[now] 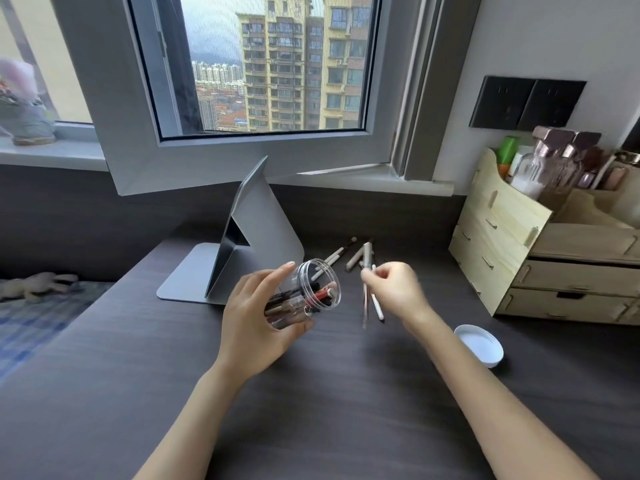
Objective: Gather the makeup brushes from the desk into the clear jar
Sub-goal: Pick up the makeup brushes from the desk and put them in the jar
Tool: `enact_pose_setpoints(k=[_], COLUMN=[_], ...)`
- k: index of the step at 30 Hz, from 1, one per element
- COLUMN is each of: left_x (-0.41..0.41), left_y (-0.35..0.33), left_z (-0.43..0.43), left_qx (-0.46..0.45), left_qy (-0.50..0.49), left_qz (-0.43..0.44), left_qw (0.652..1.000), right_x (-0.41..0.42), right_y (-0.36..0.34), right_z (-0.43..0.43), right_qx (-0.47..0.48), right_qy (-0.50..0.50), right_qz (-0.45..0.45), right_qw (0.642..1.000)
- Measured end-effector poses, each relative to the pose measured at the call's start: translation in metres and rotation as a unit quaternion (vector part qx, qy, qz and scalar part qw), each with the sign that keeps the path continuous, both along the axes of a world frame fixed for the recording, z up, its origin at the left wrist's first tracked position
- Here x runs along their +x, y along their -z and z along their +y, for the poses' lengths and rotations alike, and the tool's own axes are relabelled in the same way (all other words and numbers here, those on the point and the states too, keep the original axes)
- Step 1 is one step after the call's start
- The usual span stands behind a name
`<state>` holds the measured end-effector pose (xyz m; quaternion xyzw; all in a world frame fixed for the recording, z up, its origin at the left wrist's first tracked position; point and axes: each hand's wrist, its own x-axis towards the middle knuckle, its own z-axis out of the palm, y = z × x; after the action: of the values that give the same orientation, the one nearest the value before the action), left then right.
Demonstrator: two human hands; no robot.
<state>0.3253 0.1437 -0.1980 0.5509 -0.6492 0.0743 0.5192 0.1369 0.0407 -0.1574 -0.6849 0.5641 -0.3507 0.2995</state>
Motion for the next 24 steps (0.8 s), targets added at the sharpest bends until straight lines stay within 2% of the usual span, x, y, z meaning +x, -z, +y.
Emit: enact_pose_setpoints(k=[2, 3, 5, 8, 11, 14, 16, 18, 20, 22, 23, 24], left_x=[0.0, -0.001, -0.003, -0.006, -0.007, -0.007, -0.005, -0.004, -0.004, -0.003, -0.002, -0.002], left_y=[0.0, 0.0, 0.0, -0.001, 0.0, 0.002, 0.003, 0.003, 0.002, 0.001, 0.001, 0.0], left_z=[0.0, 0.0, 0.001, 0.002, 0.003, 0.002, 0.002, 0.002, 0.002, 0.002, 0.001, 0.001], left_qx=[0.0, 0.001, 0.004, -0.002, -0.005, -0.004, -0.005, -0.003, 0.003, 0.003, 0.0, -0.001], left_qy=[-0.003, -0.003, 0.001, 0.005, 0.007, 0.012, 0.014, 0.014, 0.012, 0.007, 0.005, 0.004], left_qz=[0.007, 0.01, 0.012, 0.003, -0.012, -0.017, -0.022, -0.011, 0.018, 0.041, 0.046, 0.051], left_qw=[1.0, 1.0, 1.0, 1.0, 1.0, 1.0, 1.0, 1.0, 1.0, 0.999, 0.999, 0.999], right_x=[-0.011, -0.016, -0.022, -0.019, -0.006, 0.008, 0.011, 0.011, 0.007, -0.002, -0.007, -0.013], right_y=[-0.019, -0.027, -0.038, -0.044, -0.038, -0.021, -0.012, -0.009, -0.01, -0.007, -0.003, 0.003], right_z=[0.018, 0.028, 0.046, 0.066, 0.074, 0.079, 0.08, 0.08, 0.075, 0.06, 0.048, 0.034], right_qx=[0.015, 0.012, -0.009, -0.071, -0.078, -0.11, -0.136, -0.147, -0.135, -0.106, -0.101, -0.101], right_qy=[-0.033, -0.051, -0.08, -0.111, -0.135, -0.18, -0.209, -0.226, -0.212, -0.131, -0.063, 0.004], right_qz=[-0.207, -0.275, -0.343, -0.302, -0.249, -0.097, -0.036, -0.039, -0.12, -0.207, -0.198, -0.152], right_qw=[0.978, 0.96, 0.936, 0.944, 0.956, 0.973, 0.968, 0.962, 0.96, 0.964, 0.973, 0.983])
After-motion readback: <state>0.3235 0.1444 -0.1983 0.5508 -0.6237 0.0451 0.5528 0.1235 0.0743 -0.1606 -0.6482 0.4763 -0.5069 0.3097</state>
